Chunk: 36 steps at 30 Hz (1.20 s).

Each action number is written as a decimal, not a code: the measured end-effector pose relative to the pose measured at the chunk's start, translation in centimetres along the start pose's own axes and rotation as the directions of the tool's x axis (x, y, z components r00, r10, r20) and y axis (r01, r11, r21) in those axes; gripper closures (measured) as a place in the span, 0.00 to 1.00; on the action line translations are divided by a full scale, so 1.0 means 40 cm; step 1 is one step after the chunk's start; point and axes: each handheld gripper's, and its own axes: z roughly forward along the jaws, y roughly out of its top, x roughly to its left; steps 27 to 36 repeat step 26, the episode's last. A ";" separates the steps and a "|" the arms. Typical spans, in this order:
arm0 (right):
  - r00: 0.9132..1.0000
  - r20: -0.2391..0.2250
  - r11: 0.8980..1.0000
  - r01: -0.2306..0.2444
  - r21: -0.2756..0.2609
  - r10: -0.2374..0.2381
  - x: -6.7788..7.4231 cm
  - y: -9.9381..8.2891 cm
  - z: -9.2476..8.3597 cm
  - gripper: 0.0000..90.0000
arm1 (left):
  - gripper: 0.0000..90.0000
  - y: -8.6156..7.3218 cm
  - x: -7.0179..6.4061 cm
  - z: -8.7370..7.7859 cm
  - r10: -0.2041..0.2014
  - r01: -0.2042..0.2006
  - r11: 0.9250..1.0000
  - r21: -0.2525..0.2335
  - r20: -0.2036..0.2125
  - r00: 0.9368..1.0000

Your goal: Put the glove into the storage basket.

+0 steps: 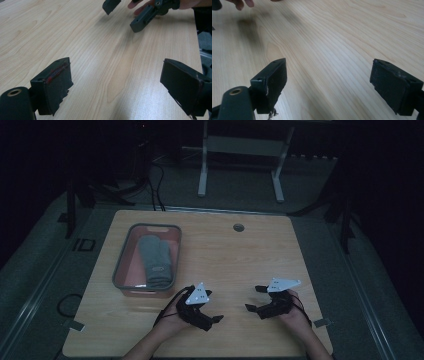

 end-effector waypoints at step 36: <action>0.996 0.078 0.998 -0.043 -0.048 0.046 -0.035 -0.080 -0.060 0.16 | 0.12 -0.061 0.000 0.001 -0.069 0.070 0.997 -0.033 0.031 0.997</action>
